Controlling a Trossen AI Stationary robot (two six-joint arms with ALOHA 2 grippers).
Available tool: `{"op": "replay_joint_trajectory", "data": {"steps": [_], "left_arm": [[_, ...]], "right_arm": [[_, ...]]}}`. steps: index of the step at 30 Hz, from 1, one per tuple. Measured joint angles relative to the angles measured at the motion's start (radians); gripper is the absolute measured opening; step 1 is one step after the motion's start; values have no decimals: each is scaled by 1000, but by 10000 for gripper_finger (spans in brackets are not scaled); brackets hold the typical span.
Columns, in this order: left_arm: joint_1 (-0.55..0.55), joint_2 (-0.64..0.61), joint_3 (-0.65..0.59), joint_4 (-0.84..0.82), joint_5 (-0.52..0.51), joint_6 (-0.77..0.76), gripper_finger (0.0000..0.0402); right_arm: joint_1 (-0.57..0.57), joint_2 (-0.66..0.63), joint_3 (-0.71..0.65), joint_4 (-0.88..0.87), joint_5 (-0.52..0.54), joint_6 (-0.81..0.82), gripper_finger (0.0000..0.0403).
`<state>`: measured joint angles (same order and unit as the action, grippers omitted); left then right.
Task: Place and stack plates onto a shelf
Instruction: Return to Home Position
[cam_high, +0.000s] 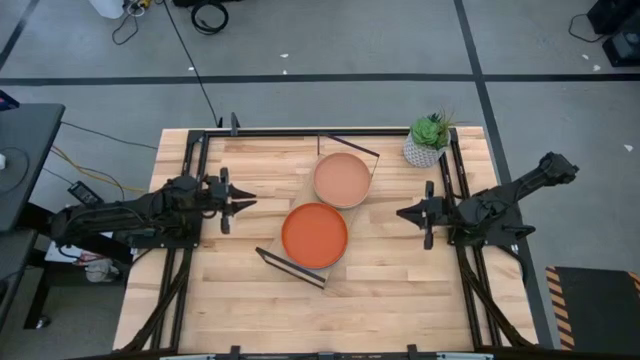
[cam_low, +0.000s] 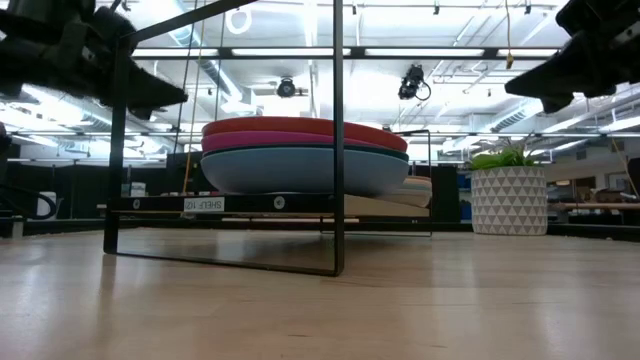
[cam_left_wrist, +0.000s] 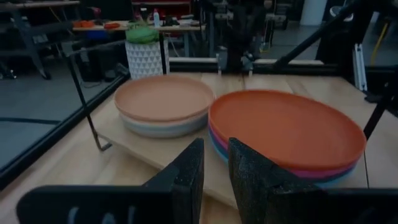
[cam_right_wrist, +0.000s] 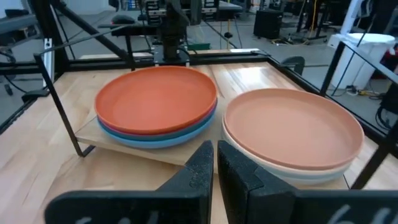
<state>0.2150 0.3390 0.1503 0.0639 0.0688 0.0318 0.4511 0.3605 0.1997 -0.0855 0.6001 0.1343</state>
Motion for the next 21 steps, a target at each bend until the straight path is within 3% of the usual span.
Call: {"op": "replay_joint_trajectory", "data": {"steps": [13,21], "left_arm": [[0,-103,-107,-11,-6,2,77],[0,-119,-141,-2,-21,13,77]], "right_arm": [[-14,-127,-146,12,32,-4,28],[-22,-151,-150,25,32,-10,28]]}}
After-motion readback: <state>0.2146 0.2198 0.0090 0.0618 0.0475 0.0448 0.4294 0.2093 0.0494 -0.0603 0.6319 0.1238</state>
